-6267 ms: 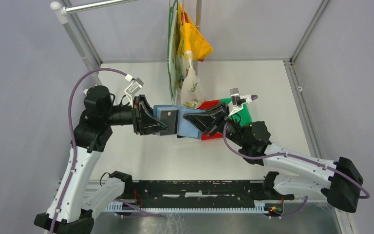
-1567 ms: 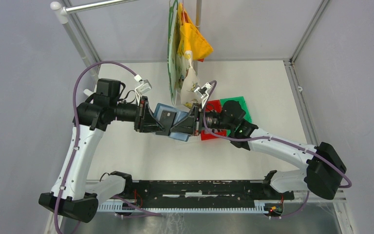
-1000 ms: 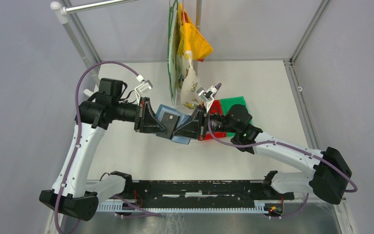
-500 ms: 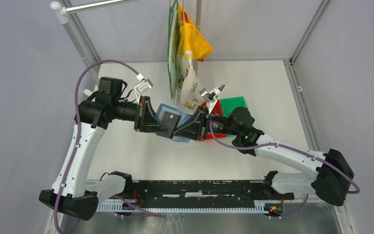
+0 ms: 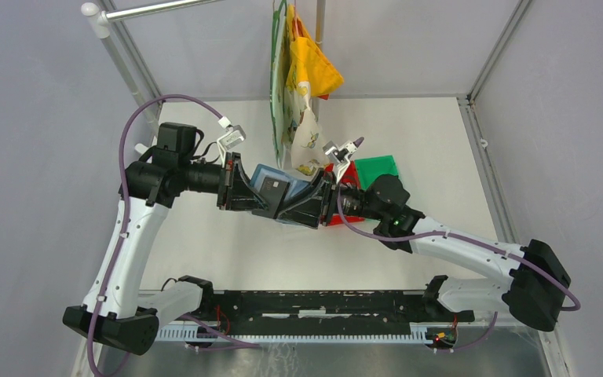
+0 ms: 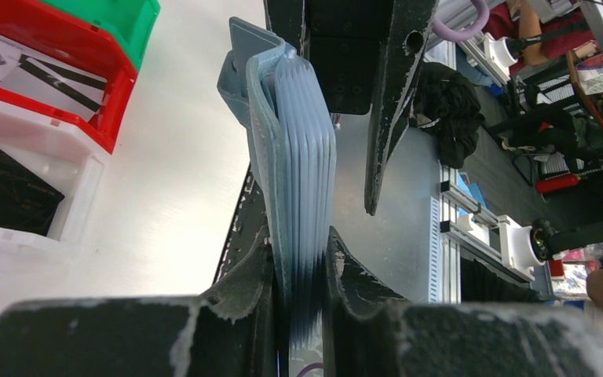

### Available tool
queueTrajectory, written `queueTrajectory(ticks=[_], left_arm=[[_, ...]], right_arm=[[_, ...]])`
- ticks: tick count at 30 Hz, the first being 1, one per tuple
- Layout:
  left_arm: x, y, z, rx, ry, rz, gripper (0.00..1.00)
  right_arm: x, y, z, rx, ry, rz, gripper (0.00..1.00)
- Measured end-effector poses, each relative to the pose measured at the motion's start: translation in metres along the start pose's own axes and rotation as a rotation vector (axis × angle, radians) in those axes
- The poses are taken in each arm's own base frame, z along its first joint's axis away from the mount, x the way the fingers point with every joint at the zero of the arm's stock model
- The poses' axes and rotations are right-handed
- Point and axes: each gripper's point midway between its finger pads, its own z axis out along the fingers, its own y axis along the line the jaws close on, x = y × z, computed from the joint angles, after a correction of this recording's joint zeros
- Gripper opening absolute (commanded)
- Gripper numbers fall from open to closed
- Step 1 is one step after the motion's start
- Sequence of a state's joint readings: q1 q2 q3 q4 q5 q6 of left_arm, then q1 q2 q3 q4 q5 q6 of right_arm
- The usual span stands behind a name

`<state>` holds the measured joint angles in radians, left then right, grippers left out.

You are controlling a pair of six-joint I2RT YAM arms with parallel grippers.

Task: Take the credit cards out of the card holder
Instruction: Remove the credit card from the card holder.

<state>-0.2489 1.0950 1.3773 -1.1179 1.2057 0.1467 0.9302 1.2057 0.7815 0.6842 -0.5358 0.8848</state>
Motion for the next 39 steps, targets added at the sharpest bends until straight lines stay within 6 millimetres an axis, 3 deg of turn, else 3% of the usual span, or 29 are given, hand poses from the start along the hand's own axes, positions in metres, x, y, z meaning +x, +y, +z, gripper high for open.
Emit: queueTrajectory(ticks=[14, 18, 26, 33, 39], left_arm=[[-0.010, 0.007, -0.001, -0.040, -0.021, 0.059, 0.17], [-0.013, 0.010, -0.003, -0.062, -0.029, 0.071, 0.17], [-0.015, 0.014, -0.004, -0.084, -0.034, 0.081, 0.17], [-0.017, 0.010, -0.003, -0.061, -0.039, 0.079, 0.27], [-0.015, 0.000, 0.001, -0.017, -0.030, 0.069, 0.28]], right_arm=[[-0.015, -0.011, 0.002, 0.136, -0.065, 0.015, 0.46], [-0.019, -0.015, 0.007, 0.196, -0.075, 0.020, 0.37], [-0.020, -0.030, 0.008, 0.298, -0.104, 0.014, 0.00], [-0.023, -0.023, 0.004, 0.276, -0.130, 0.005, 0.00], [-0.020, -0.010, -0.005, 0.199, -0.171, -0.017, 0.00]])
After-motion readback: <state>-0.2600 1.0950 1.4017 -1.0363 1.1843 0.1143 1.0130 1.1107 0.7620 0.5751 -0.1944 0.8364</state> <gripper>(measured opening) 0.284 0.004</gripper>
